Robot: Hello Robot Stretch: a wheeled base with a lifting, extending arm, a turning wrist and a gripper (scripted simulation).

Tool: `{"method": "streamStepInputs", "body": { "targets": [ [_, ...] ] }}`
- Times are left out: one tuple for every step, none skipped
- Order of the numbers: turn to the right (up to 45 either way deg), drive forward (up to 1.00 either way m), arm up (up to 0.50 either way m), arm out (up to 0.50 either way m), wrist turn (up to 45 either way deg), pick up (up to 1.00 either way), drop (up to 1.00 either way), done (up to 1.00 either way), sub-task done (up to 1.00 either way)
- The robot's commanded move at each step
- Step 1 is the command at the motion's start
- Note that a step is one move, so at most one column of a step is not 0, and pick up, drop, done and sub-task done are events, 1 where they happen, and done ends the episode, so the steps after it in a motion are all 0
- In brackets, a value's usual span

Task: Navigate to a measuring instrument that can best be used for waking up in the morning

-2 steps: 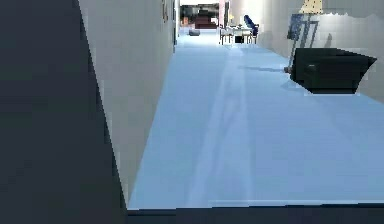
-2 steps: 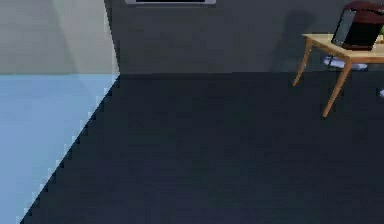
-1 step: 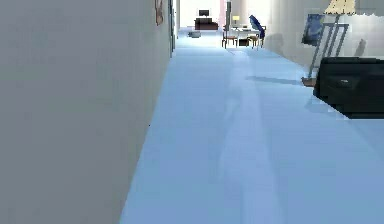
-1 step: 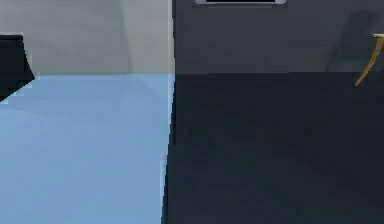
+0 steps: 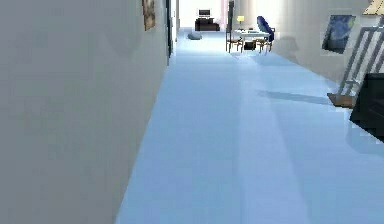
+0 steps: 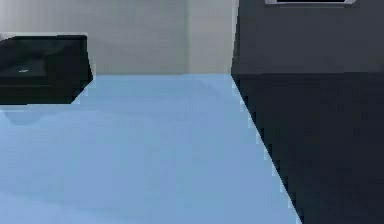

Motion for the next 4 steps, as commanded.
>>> {"method": "streamStepInputs", "body": {
  "targets": [
    [0.0,1.0,0.0,0.0,0.0,0.0,0.0,0.0,0.0],
    [-3.0,0.0,0.0,0.0,0.0,0.0,0.0,0.0,0.0],
    [0.0,1.0,0.0,0.0,0.0,0.0,0.0,0.0,0.0],
    [0.0,1.0,0.0,0.0,0.0,0.0,0.0,0.0,0.0]
  ]
}}
